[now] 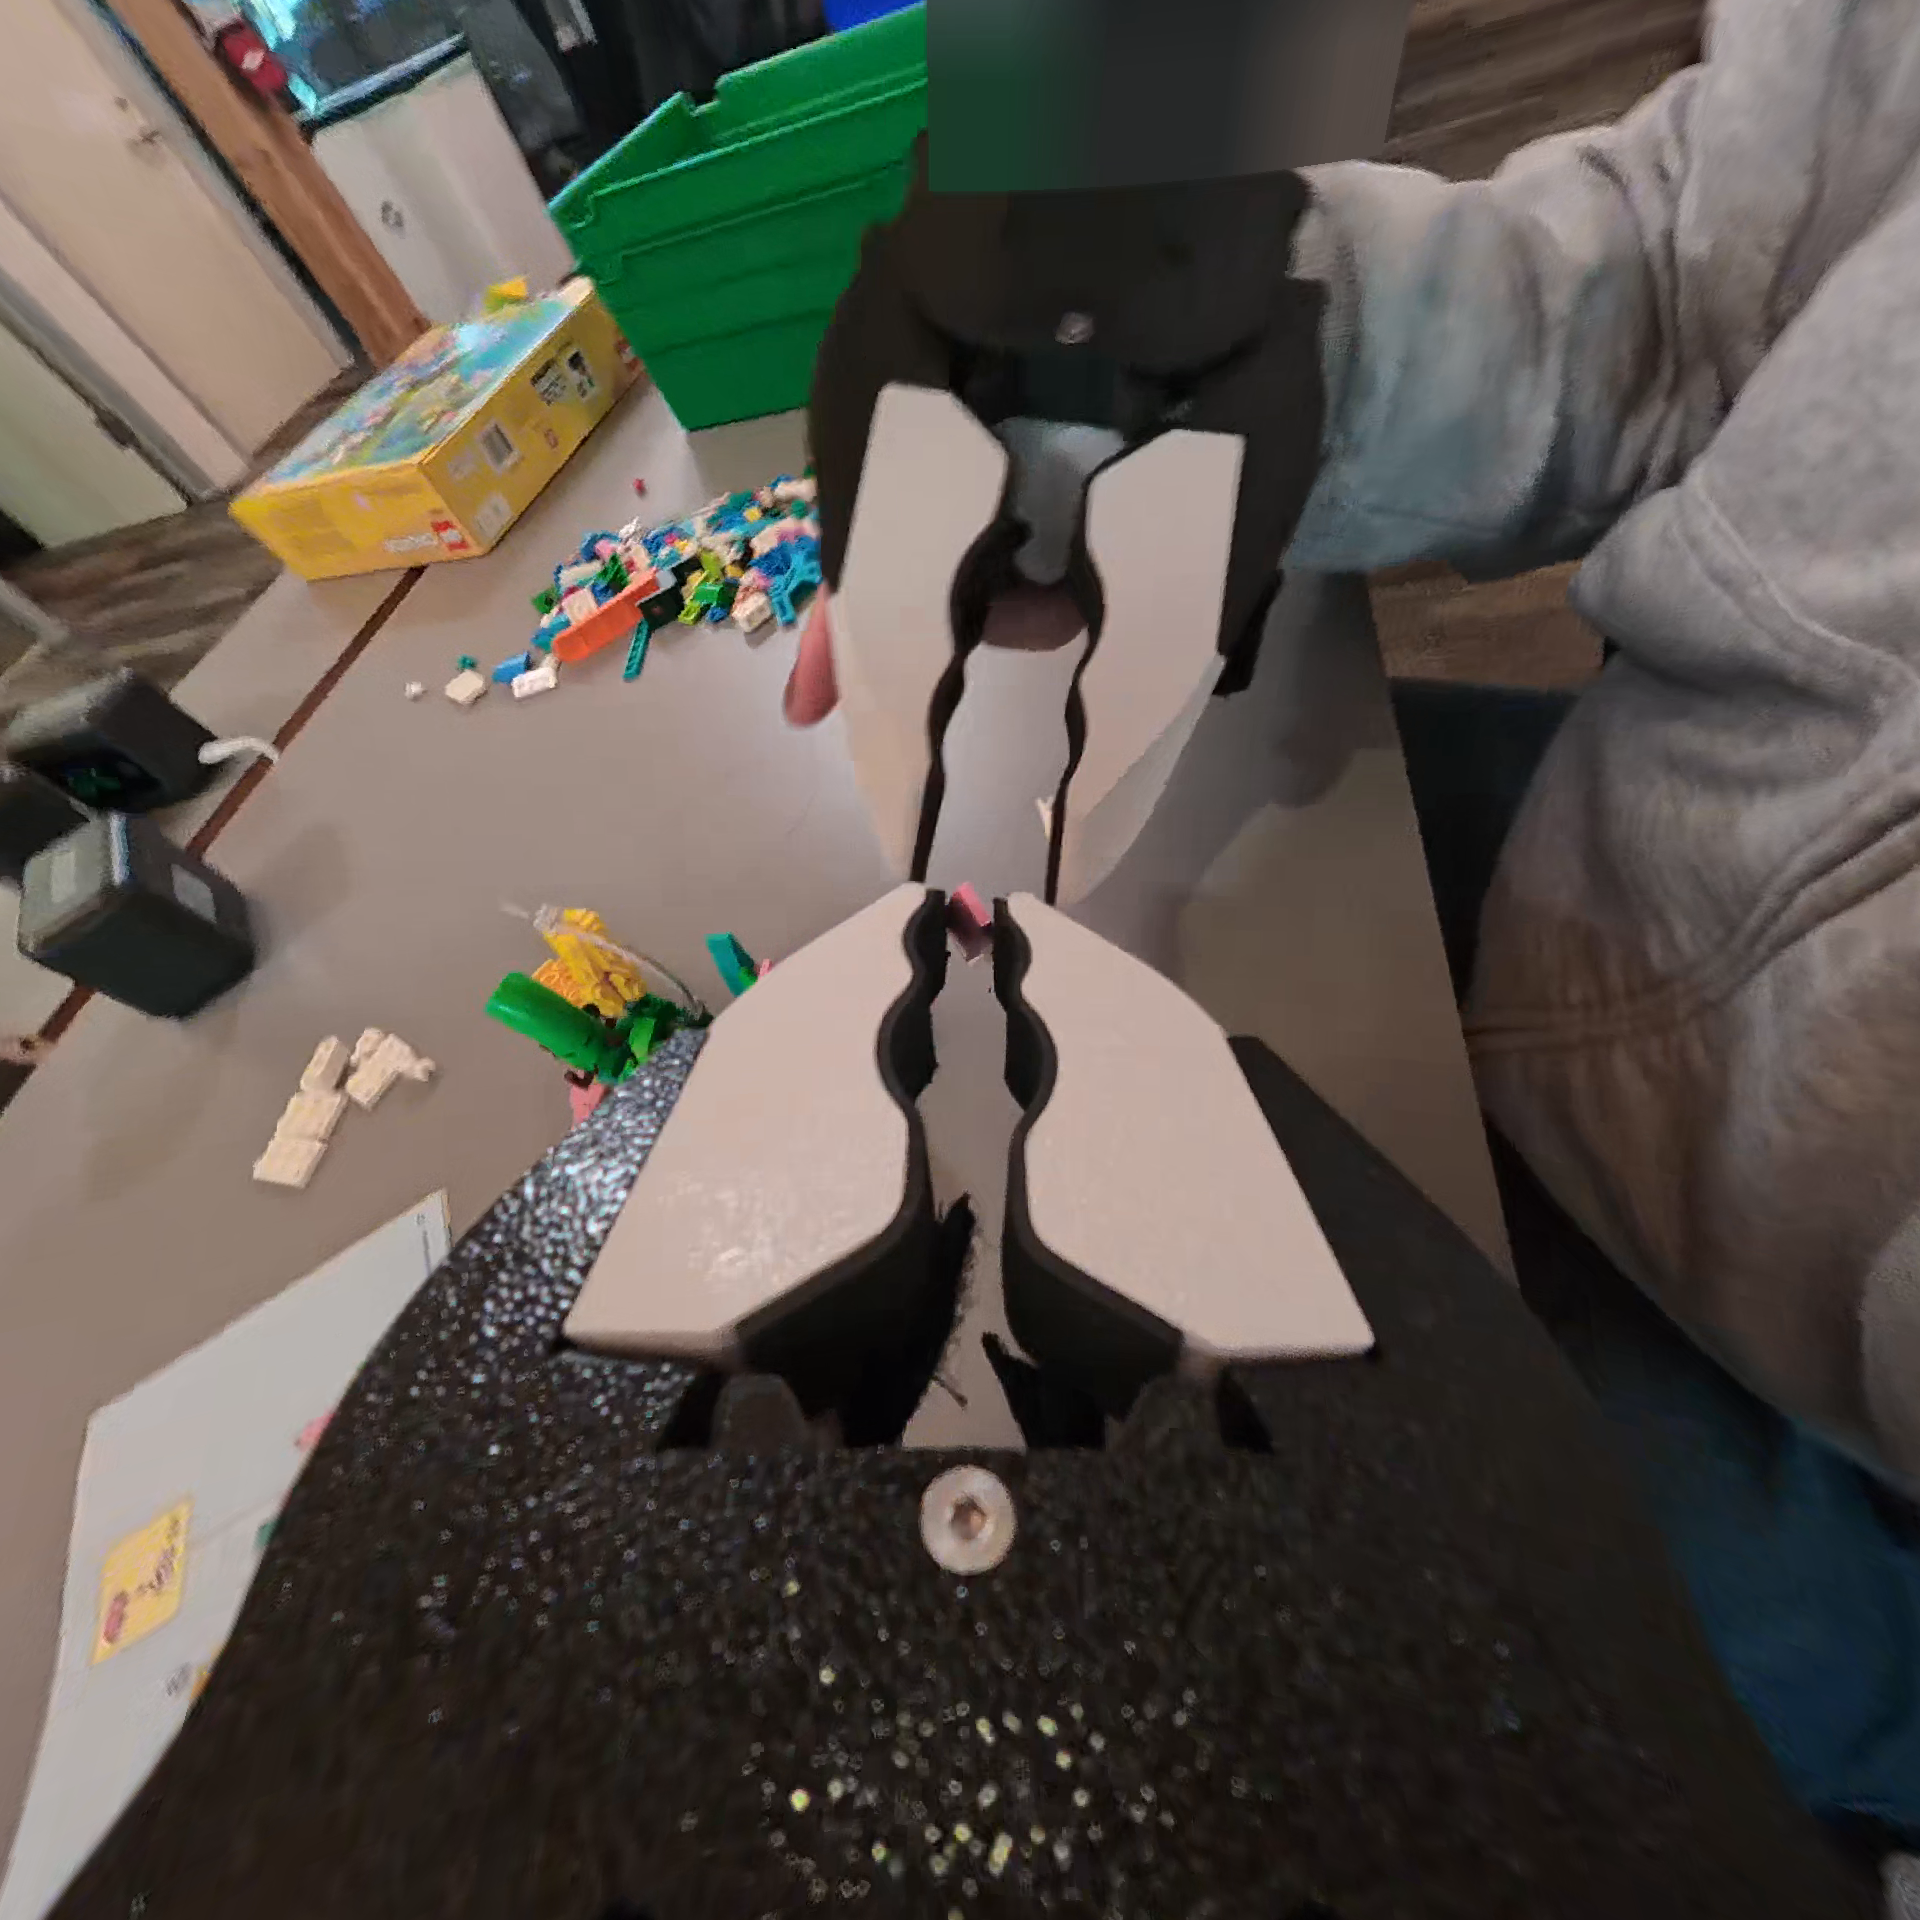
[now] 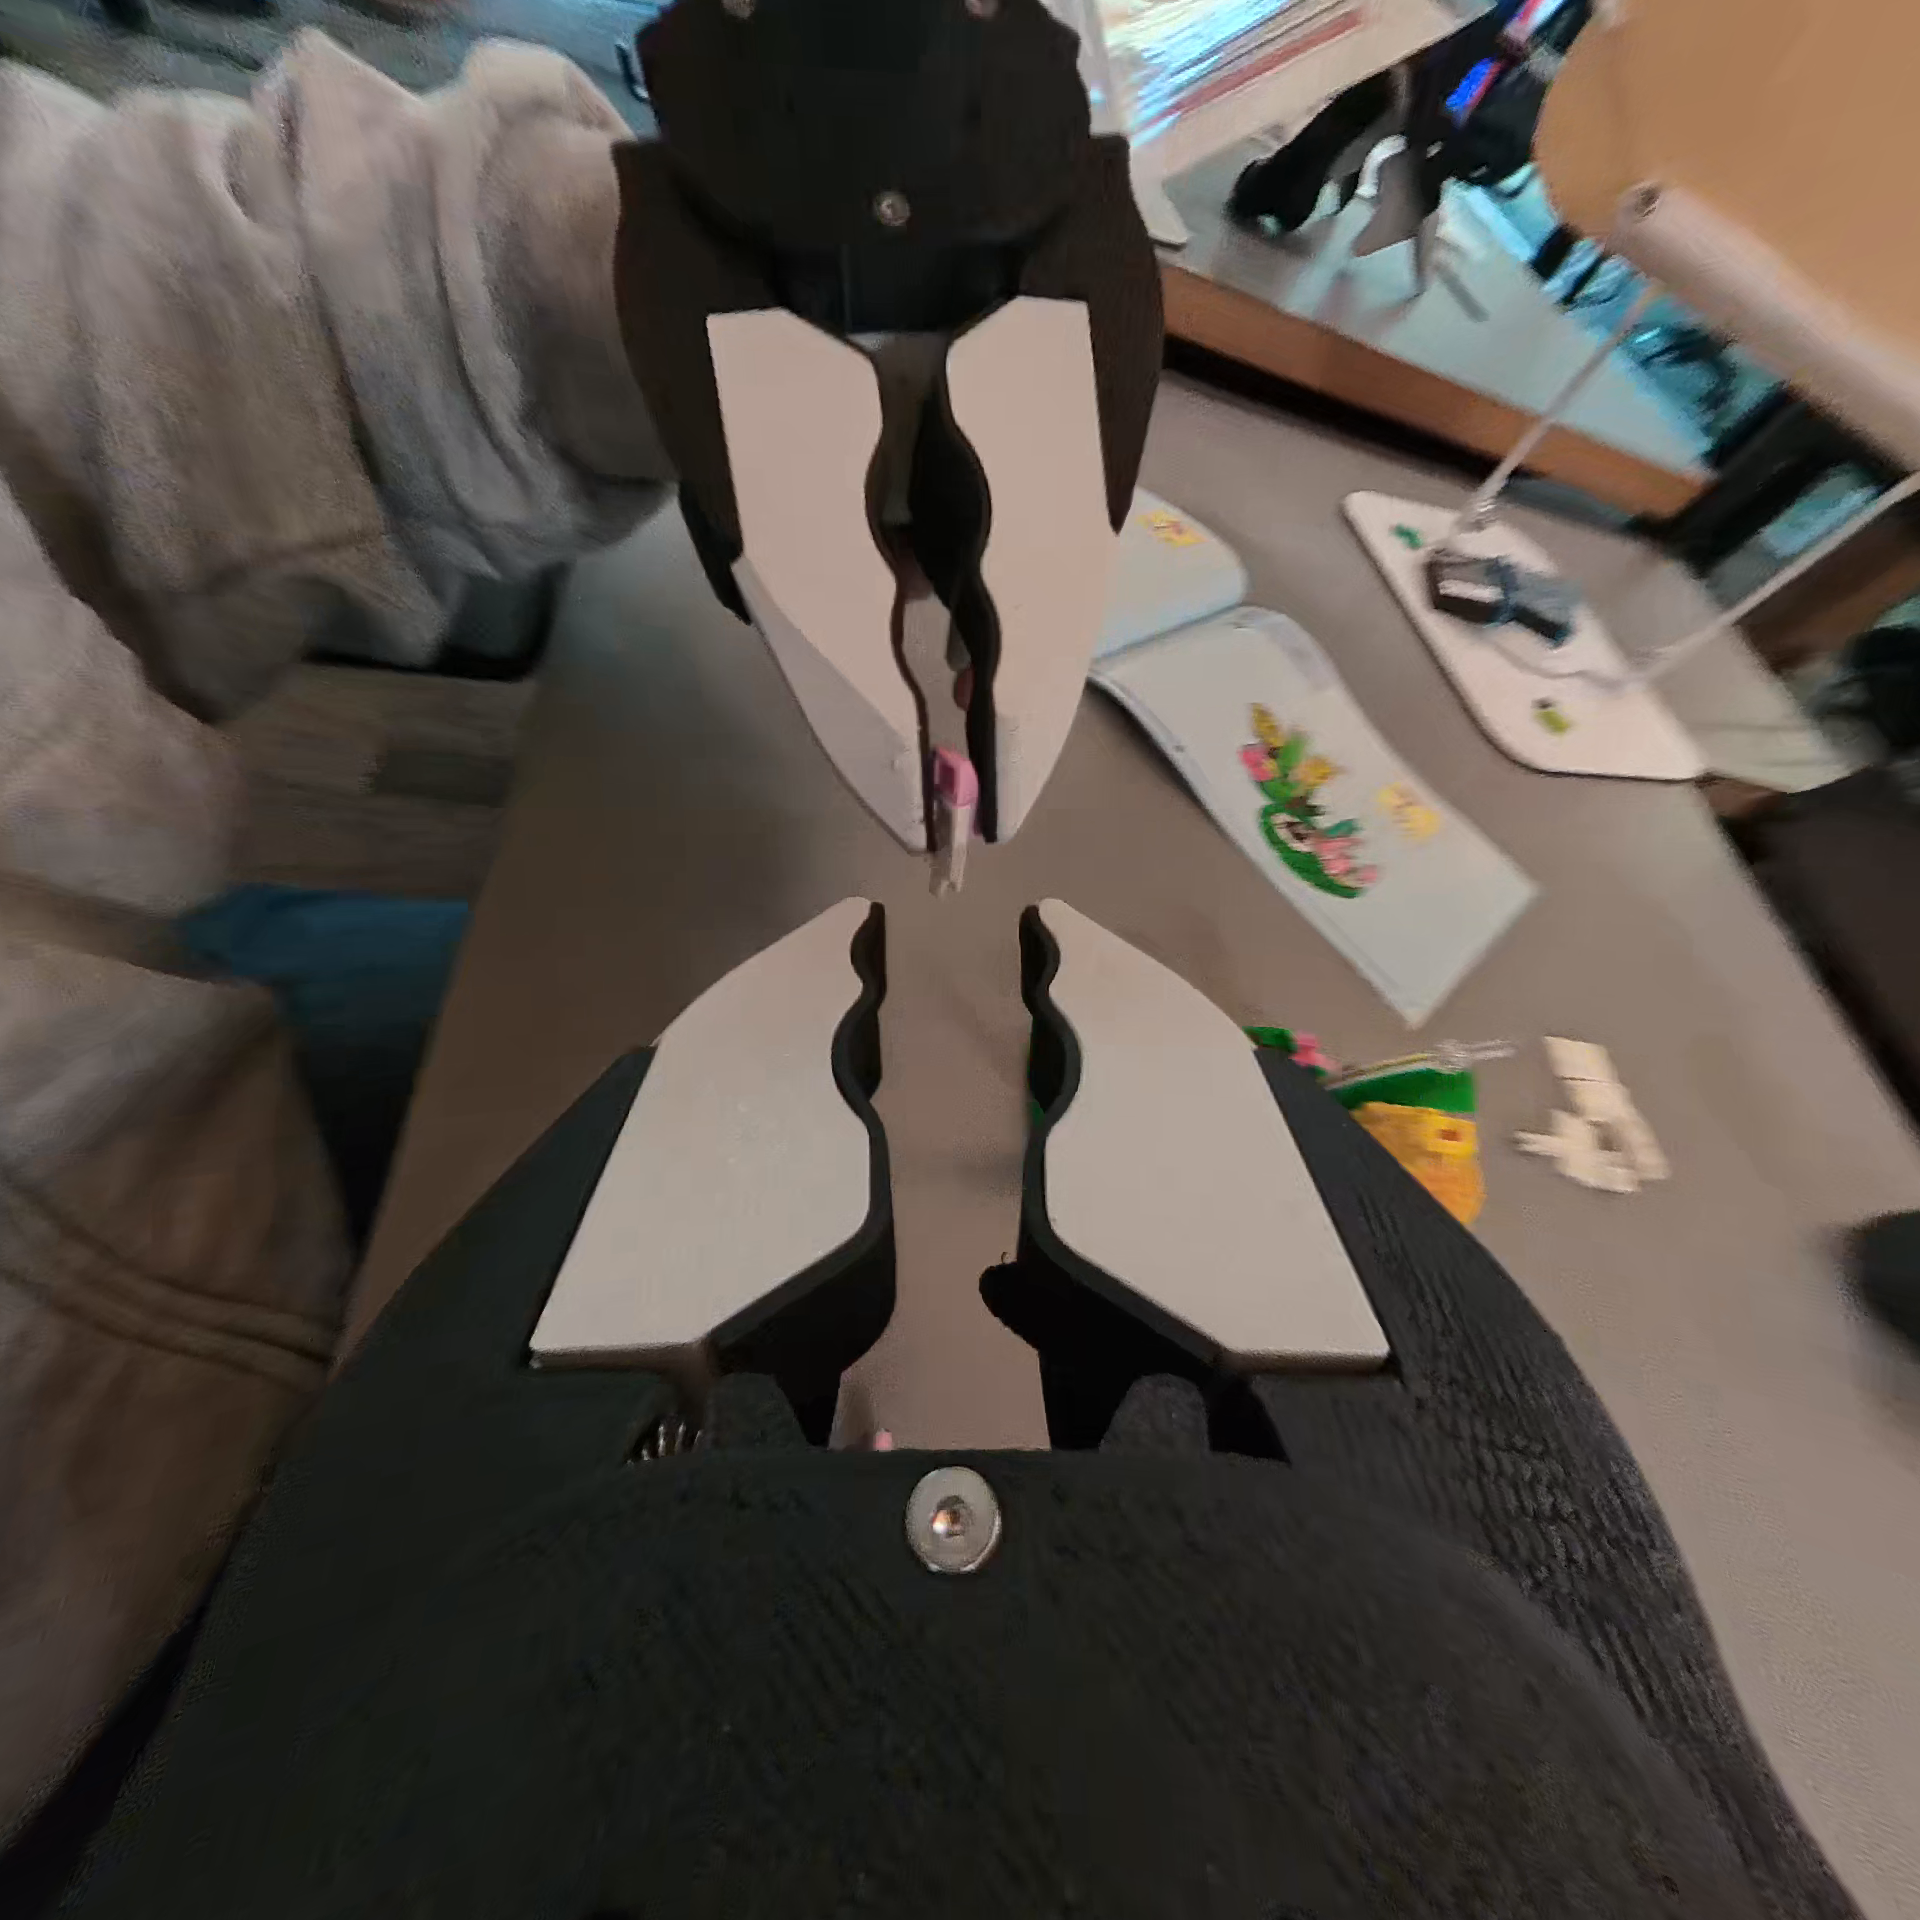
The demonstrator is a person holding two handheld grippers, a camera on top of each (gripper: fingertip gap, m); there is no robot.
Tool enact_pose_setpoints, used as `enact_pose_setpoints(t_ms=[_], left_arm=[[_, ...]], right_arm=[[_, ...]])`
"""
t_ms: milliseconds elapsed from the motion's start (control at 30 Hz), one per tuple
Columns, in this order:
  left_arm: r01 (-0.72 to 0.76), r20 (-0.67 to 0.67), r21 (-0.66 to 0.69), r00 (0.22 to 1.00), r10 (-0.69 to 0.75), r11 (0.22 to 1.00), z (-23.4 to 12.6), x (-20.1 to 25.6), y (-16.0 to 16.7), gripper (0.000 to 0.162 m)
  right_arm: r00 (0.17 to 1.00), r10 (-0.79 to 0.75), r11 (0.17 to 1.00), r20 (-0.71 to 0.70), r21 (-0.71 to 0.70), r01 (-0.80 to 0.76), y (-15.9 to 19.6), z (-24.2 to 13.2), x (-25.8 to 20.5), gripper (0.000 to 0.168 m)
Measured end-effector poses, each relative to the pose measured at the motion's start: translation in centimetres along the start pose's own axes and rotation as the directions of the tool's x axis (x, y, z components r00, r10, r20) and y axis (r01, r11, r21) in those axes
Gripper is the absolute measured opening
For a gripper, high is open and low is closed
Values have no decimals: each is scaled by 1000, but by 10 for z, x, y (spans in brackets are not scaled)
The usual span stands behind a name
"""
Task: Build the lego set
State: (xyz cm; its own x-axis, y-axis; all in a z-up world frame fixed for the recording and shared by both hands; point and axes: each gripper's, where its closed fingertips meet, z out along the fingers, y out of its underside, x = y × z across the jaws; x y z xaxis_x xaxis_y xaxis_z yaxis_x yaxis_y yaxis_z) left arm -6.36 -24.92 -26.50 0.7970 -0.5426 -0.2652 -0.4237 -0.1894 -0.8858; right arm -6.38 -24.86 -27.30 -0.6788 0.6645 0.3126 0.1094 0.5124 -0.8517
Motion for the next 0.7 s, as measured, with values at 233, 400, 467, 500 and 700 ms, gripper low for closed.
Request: enact_pose_setpoints(t_ms=[233, 400, 467, 500, 700], left_arm=[[-22, -120, 182, 992, 44, 983, -9, 20, -23, 8], [-7, -127, 225, 991, 36, 974, -11, 21, -30, 8], [3, -139, 244, 990, 32, 970, -12, 22, -33, 8], [9, -140, 256, 990, 28, 967, -12, 22, -34, 8], [99, -51, 329, 995, -87, 939, -15, 1, -45, 15]], right_arm=[[960, 163, 975, 230, 108, -192, -15, -2, -19, 18], [951, 166, 959, 260, 182, -217, -26, -7, -20, 5], [948, 170, 952, 269, 203, -228, -28, -8, -22, 5], [947, 173, 948, 269, 216, -234, -30, -8, -22, 4], [954, 215, 898, 207, 342, -277, -41, -16, -5, 4]])
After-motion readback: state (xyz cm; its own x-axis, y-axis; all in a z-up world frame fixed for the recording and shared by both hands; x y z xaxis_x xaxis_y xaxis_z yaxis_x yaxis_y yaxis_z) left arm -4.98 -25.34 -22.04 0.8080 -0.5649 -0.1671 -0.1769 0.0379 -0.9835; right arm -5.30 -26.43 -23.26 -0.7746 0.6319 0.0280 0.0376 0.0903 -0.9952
